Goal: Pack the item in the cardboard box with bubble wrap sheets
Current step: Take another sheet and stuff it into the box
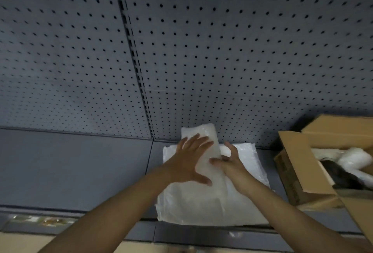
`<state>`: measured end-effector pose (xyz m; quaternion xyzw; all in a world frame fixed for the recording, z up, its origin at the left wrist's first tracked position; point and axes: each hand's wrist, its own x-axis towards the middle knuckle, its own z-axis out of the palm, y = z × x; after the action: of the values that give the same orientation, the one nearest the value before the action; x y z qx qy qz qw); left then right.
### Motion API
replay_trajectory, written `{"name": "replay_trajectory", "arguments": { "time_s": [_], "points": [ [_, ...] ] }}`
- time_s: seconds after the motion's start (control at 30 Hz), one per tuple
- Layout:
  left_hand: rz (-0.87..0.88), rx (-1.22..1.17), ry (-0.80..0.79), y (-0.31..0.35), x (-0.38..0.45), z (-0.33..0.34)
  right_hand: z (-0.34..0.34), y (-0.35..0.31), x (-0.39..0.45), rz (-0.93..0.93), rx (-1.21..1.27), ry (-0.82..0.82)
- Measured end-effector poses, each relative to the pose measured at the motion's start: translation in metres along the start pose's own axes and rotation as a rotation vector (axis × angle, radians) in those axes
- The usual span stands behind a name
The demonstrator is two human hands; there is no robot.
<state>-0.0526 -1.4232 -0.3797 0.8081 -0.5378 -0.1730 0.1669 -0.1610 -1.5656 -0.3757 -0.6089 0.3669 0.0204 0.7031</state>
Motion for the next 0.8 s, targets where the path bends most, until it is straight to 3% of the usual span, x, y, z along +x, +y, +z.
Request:
{"name": "replay_trajectory", "arguments": {
  "time_s": [0.13,0.27,0.33,0.47,0.63,0.8],
  "points": [
    [-0.001,0.060,-0.027,0.018,0.009,-0.033,-0.017,-0.029,-0.020,-0.058,0.218,-0.141],
    [0.008,0.176,-0.009,0.043,0.015,-0.056,-0.032,-0.044,-0.037,-0.125,0.248,-0.218],
    [0.020,0.232,0.067,0.053,0.018,-0.063,-0.036,-0.048,-0.046,-0.188,0.082,-0.203],
    [0.013,0.235,0.078,0.060,0.024,-0.070,-0.050,-0.053,-0.054,-0.389,-0.614,-0.033],
    [0.014,0.194,0.028,0.072,0.026,-0.074,-0.058,-0.043,-0.057,-0.403,-0.608,-0.068],
    [0.019,0.174,0.020,0.070,0.027,-0.073,-0.053,-0.033,-0.052,-0.471,-0.562,0.048]
  ]
}}
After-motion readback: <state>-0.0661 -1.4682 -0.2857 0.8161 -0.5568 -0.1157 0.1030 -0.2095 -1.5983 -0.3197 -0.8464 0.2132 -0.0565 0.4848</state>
